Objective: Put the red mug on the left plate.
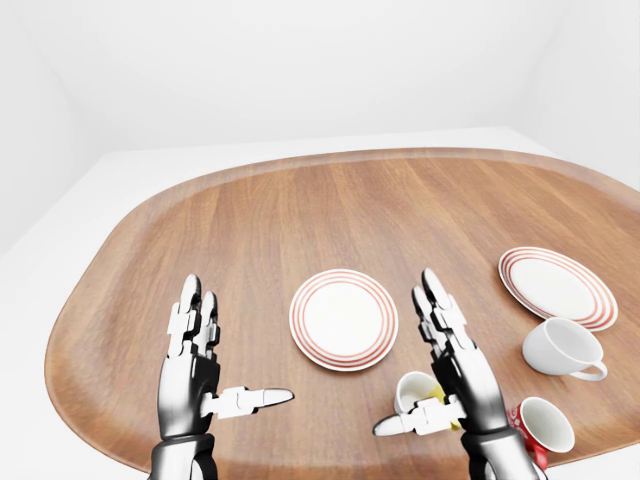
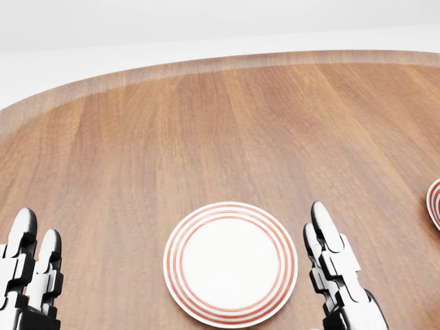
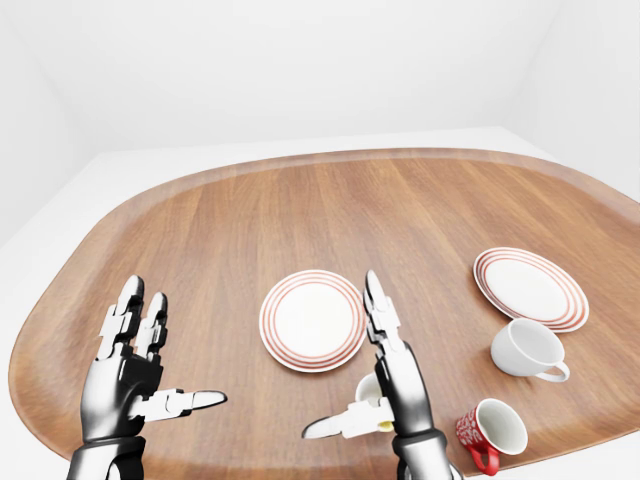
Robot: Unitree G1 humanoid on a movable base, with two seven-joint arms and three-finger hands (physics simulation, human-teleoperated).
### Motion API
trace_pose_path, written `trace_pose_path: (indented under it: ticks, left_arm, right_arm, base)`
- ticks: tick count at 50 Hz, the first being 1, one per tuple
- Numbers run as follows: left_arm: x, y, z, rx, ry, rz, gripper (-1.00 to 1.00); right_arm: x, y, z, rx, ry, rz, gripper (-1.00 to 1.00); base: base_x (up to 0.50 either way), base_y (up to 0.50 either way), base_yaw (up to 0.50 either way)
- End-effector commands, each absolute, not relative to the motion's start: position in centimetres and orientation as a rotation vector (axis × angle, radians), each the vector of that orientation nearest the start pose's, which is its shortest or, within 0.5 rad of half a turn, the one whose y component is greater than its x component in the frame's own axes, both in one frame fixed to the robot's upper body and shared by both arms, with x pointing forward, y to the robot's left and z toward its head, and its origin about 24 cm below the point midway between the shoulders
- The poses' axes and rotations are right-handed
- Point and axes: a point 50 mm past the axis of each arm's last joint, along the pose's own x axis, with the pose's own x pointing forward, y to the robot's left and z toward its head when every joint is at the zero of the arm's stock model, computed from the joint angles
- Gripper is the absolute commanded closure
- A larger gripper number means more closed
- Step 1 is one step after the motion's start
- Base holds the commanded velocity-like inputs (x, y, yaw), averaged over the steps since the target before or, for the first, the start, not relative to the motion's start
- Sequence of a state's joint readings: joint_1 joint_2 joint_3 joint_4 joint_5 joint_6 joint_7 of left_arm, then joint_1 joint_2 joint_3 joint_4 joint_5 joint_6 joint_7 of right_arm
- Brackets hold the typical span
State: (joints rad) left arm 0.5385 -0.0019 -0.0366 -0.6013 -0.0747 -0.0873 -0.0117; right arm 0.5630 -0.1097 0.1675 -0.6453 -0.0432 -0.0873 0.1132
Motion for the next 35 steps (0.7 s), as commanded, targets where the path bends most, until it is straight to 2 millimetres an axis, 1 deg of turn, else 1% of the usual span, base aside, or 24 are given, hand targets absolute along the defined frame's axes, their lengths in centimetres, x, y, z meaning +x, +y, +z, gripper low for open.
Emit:
trace_pose_path:
  ticks: [1,3,5,6,7,12,26,32,35]
  left_arm:
    - [15.01,16.78,8.77,-0.047,-0.174,0.095,-1.0]
    - [15.02,16.78,8.77,-0.047,-0.174,0.095,-1.0]
    - [15.01,16.77,8.77,-0.047,-0.174,0.095,-1.0]
    - [15.01,16.76,8.77,-0.046,-0.174,0.095,-1.0]
    - [15.02,16.74,8.76,-0.045,-0.174,0.095,-1.0]
    - [15.05,16.73,8.74,-0.046,-0.173,0.095,-1.0]
    - [15.1,16.73,8.79,-0.045,-0.176,0.095,-1.0]
    - [15.16,16.72,8.82,-0.044,-0.179,0.094,-1.0]
    - [15.18,16.72,8.8,-0.045,-0.179,0.094,-1.0]
  right_arm:
    - [14.75,-14.44,9.38,-0.08,-0.186,0.122,-1.0]
    - [14.67,-14.58,9.24,-0.062,-0.178,0.125,-1.0]
    - [14.64,-14.51,9.39,-0.099,-0.184,0.124,-1.0]
    - [14.61,-14.33,9.24,-0.089,-0.176,0.151,-1.0]
    - [14.6,-14.36,9.3,-0.126,-0.179,0.131,-1.0]
    - [14.84,-14.27,9.03,-0.102,-0.173,0.14,-1.0]
    - [14.94,-14.41,9.18,-0.093,-0.182,0.121,-1.0]
    - [15.1,-14.21,9.31,-0.106,-0.191,0.139,-1.0]
    - [15.21,-13.94,9.23,-0.123,-0.191,0.155,-1.0]
  base:
    - [0.0,0.0,0.0]
    - [0.0,0.0,0.0]
    - [0.0,0.0,0.0]
    - [0.06,0.5,0.0]
    - [0.06,0.5,0.0]
    - [0.22,0.41,0.0]
    - [0.02,0.01,0.0]
    - [0.0,0.0,0.0]
    - [0.49,-0.07,0.0]
